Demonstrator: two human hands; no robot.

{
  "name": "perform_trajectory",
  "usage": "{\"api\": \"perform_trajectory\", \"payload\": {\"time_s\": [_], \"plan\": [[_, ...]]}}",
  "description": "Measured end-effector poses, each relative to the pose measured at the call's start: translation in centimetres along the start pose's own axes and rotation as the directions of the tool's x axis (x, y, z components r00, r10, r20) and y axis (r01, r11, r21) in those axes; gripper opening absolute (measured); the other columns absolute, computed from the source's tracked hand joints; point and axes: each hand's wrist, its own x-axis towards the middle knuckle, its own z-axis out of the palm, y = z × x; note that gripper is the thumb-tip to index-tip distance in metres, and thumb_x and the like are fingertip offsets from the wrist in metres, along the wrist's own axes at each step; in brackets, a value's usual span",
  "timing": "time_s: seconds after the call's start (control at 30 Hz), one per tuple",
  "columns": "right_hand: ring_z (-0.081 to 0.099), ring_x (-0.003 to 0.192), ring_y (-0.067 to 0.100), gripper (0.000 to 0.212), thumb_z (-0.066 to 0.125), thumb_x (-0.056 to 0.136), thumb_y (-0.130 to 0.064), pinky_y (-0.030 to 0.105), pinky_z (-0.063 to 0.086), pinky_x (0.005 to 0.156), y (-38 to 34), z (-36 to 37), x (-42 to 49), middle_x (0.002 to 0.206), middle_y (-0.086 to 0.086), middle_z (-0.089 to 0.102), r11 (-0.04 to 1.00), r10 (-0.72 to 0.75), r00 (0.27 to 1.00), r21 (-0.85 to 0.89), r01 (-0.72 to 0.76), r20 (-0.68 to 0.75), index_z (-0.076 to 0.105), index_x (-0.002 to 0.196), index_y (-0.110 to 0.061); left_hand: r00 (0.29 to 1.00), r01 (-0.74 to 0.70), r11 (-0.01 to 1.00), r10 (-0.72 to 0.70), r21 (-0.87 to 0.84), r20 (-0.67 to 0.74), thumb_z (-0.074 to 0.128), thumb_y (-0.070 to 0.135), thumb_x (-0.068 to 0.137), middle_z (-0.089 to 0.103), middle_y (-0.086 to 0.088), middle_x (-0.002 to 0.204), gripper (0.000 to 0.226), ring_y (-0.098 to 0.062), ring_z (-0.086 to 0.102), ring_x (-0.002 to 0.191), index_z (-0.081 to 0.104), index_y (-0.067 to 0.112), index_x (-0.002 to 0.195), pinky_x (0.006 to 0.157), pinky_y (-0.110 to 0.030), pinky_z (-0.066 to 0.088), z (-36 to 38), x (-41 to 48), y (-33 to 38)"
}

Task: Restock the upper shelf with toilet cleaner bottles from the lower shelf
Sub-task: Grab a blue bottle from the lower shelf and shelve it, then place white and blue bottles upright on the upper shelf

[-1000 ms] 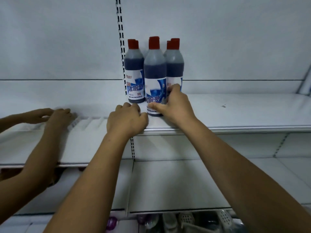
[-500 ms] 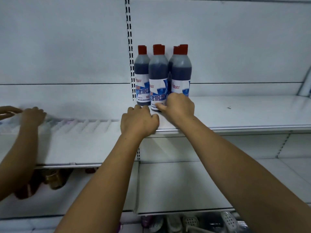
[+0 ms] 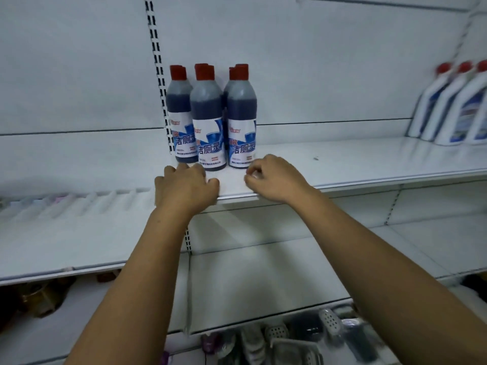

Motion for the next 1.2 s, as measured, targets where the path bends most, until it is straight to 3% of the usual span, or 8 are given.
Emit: {"api": "perform_trajectory", "payload": {"time_s": [0.2,0.4,0.83,1.0,1.2], "plan": [[0.061,0.107,0.027,0.036,0.052,0.089,-0.045,0.037,0.048,0.09,6.8,-2.6,-2.8,0.12,0.004,0.064,0.99,0.138,0.988,0.001,-0.138,-0.064,0.069,0.116,-0.027,0.985,-0.17,0.985,0.17,-0.045,0.004,0.042,0.043,0.091,0.052,-0.015,0.132,0.047,-0.036,0.043,0.121,0.057,0.017,0.127,0.097,-0.047,0.039,1.4,-0.2,7.2],[0.062,0.108,0.023,0.036,0.051,0.089,-0.043,0.03,0.041,0.081,15.3,-5.5,-4.6,0.119,-0.003,0.068,0.972,0.236,0.962,0.016,-0.236,-0.134,0.071,0.114,-0.027,0.958,-0.284,0.956,0.287,-0.076,0.027,0.04,0.043,0.092,0.054,-0.013,0.127,0.047,-0.035,0.047,0.117,0.057,0.019,0.128,0.092,-0.044,0.041,3.4,1.5,15.0],[0.058,0.114,0.024,0.044,0.049,0.095,-0.046,0.034,0.046,0.093,39.1,-15.1,-10.8,0.131,0.006,0.058,0.957,0.258,0.95,-0.087,-0.276,-0.174,0.06,0.131,-0.023,0.91,-0.403,0.901,0.413,-0.162,0.034,0.041,0.044,0.094,0.054,-0.01,0.125,0.042,-0.034,0.047,0.117,0.059,0.023,0.125,0.089,-0.041,0.037,9.4,1.7,43.4],[0.051,0.121,0.027,0.045,0.051,0.093,-0.04,0.038,0.042,0.101,49.4,-20.1,-16.1,0.135,0.007,0.054,0.907,0.346,0.917,-0.177,-0.381,-0.2,0.056,0.135,-0.023,0.837,-0.533,0.813,0.548,-0.236,0.0,0.042,0.046,0.094,0.056,-0.01,0.124,0.045,-0.032,0.05,0.114,0.058,0.022,0.129,0.09,-0.042,0.043,11.7,-1.0,56.7],[0.052,0.12,0.027,0.043,0.052,0.093,-0.04,0.041,0.045,0.099,60.5,-24.9,-23.1,0.137,0.008,0.053,0.811,0.525,0.812,-0.14,-0.568,-0.257,0.057,0.133,-0.024,0.675,-0.697,0.619,0.737,-0.362,-0.039,0.048,0.043,0.094,0.057,-0.008,0.131,0.044,-0.027,0.05,0.12,0.058,0.021,0.131,0.097,-0.043,0.046,15.7,-4.4,71.2]]}}
